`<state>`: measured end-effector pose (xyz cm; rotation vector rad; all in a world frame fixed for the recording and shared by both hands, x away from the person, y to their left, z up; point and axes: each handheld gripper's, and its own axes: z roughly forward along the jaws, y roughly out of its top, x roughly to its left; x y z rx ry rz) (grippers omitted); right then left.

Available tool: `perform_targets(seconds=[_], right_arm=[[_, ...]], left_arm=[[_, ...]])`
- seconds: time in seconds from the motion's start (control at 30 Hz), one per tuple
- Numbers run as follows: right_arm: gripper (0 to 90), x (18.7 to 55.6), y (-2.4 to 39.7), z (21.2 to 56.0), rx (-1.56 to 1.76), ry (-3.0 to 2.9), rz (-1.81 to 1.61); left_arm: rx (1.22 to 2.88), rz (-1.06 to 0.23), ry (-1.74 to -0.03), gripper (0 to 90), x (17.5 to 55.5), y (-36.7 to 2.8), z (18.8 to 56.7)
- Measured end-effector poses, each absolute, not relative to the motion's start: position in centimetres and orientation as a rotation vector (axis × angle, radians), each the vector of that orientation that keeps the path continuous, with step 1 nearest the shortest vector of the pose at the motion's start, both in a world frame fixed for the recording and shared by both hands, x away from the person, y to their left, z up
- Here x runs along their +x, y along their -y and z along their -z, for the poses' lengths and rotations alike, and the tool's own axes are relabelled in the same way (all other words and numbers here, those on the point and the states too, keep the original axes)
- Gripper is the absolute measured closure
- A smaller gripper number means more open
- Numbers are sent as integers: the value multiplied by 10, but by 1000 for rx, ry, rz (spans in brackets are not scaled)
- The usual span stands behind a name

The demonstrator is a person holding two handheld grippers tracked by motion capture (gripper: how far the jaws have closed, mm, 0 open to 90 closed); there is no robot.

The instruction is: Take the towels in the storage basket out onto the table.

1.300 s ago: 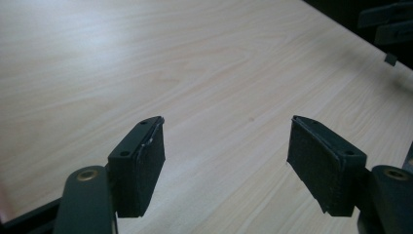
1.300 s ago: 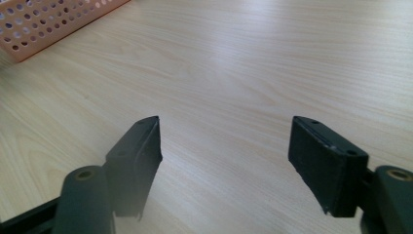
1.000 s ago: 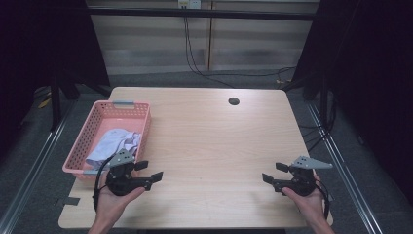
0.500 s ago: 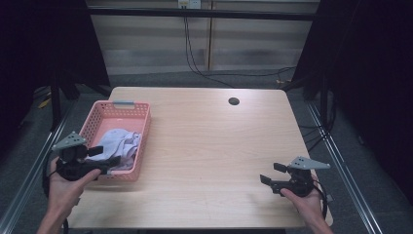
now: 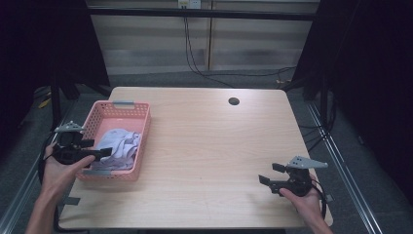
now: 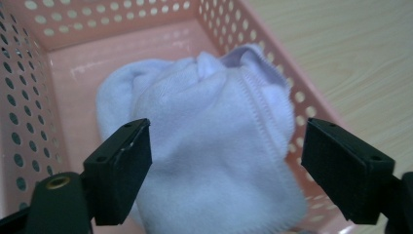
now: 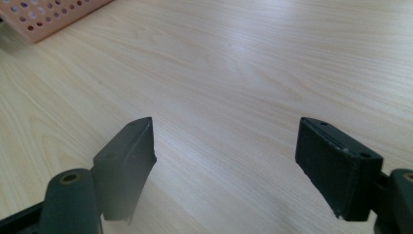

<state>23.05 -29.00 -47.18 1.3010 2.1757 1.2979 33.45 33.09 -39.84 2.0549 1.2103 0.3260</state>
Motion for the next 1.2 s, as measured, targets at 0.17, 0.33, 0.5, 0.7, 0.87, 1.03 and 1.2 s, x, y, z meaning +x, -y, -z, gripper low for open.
perform_targets(seconds=[0.17,0.33,0.5,0.7,0.87,1.03,1.2], right_arm=[[213,232,290,473,1302,-2182,-1292],[212,233,290,474,1310,-2208,-1305],[209,234,289,475,1309,-2216,-1302],[210,233,288,475,1304,-2220,-1297],[210,234,288,475,1298,-2223,-1293],[210,233,288,475,1296,-2219,-1295],[212,232,288,474,1288,-2224,-1295]], left_arm=[[2105,-320,-1234,178,351,-326,403],[2215,-233,-1339,160,370,-321,431],[2232,-106,-1334,149,378,-326,440],[2324,-72,-1354,78,390,-316,443],[2421,-43,-1394,0,401,-300,451],[2470,-6,-1413,0,408,-295,454],[2540,-37,-1428,0,413,-285,461]])
